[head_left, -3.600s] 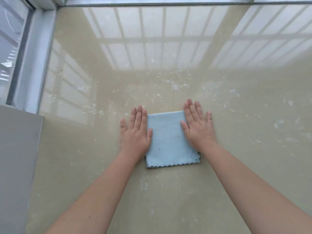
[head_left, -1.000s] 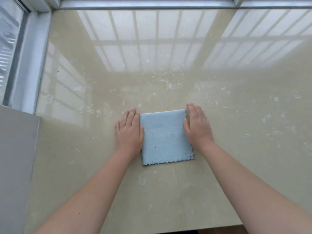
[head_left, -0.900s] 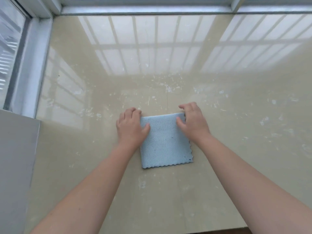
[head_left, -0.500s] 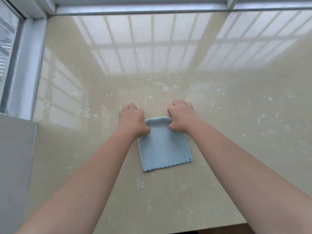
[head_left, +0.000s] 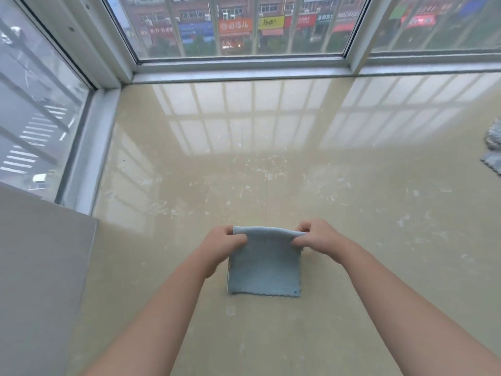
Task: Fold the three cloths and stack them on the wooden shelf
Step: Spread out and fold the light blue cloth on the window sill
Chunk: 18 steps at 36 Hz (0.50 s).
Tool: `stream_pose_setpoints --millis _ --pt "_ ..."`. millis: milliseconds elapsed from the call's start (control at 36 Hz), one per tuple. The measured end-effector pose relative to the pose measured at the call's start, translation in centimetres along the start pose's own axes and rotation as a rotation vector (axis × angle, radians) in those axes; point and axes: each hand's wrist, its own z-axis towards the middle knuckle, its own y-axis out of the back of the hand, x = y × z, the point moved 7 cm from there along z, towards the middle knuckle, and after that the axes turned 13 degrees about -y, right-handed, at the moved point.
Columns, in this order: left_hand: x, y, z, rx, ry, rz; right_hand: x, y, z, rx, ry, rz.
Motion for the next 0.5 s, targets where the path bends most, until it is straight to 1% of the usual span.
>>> stream_pose_setpoints --millis 56,111,194,306,389,500 --pt "-1.2 0.5 -1.2 -0.034 -0.004 -0.066 0.4 1.1 -1.6 0.003 0.013 0.079" --pt "-3.0 1.3 -2.2 -0.085 -0.027 -0.081 1.2 2.3 -3.3 -0.002 0.042 0.141" --pt "-6.5 2.4 -3.5 -0.16 -0.103 -0.085 3.1 4.2 -5.9 -0.026 0.115 0.229" --pt "-12.0 3.7 -5.9 -0.221 -0.21 -0.149 5.7 7.1 -9.7 -0.02 0.198 0.48" --pt "-15.5 4.5 -7.7 -0.252 -0.273 -0.168 6.9 8.2 -11.5 0.063 0.205 0.594" --pt "-21.3 5.6 -10.9 -0.286 -0.374 -0.153 9.2 10.1 -15.6 0.184 0.262 0.642"
